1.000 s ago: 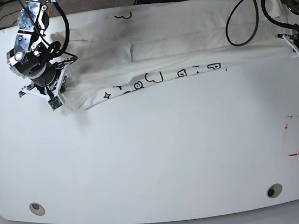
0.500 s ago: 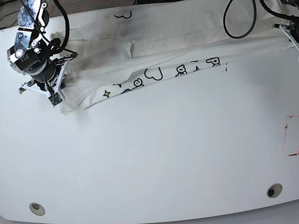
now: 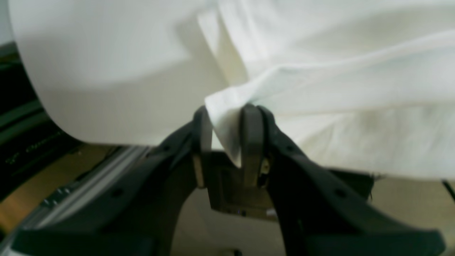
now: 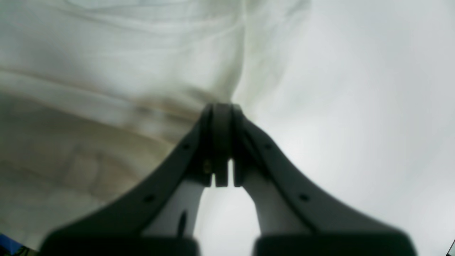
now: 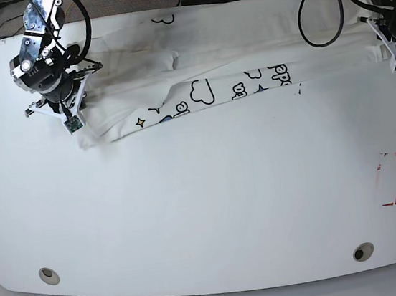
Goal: Fold the T-shirt properly
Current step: 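Open both grippers and release the folded hem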
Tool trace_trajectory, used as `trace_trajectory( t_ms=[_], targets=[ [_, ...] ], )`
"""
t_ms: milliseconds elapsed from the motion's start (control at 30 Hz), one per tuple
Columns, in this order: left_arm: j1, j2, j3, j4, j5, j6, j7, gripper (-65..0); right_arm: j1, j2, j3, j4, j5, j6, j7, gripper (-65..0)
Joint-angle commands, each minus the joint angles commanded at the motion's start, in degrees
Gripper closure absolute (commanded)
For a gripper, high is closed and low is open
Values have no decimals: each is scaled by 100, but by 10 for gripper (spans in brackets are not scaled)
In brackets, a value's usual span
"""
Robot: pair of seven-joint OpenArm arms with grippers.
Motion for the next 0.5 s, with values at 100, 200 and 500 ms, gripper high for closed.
trace_trajectory(
  t_ms=[100,200,500],
  targets=[
    [26,-35,158,0,26,0,0,-147,-26,0,0,0,-18,0,0,-3],
    [79,-141,316,0,26,0,0,-201,-53,0,-9,0,-26,0,0,-52],
    [62,-149,484,9,-9,0,9,-392,-79,0,9,79,26,0,0,-558]
  ],
)
